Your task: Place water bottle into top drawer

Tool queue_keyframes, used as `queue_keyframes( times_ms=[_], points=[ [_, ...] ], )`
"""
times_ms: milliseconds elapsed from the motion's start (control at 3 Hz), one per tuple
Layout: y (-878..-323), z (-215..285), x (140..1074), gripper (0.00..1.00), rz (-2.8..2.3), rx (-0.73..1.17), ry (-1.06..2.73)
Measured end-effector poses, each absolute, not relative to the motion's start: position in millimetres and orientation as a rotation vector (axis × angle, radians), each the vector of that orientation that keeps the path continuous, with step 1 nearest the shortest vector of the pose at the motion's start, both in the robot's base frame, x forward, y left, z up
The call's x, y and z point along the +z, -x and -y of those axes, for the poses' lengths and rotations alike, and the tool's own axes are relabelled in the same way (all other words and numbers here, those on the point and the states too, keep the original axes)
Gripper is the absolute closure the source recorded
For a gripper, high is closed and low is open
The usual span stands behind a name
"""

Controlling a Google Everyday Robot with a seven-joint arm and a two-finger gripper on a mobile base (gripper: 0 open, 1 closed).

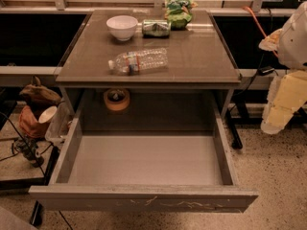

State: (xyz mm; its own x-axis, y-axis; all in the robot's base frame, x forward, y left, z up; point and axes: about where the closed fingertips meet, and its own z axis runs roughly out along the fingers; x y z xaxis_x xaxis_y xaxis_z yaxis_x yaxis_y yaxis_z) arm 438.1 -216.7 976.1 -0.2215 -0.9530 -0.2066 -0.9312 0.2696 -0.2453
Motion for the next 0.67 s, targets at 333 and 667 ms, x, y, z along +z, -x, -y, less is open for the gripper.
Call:
queue_keyframes(
  times_ms=[333,667],
  points=[
    [-438.1,216.6,976.1,0.0,-2.232,-0.098,1.725],
    [-440.2,213.2,976.5,0.0,-2.218,-0.091,1.735]
  ],
)
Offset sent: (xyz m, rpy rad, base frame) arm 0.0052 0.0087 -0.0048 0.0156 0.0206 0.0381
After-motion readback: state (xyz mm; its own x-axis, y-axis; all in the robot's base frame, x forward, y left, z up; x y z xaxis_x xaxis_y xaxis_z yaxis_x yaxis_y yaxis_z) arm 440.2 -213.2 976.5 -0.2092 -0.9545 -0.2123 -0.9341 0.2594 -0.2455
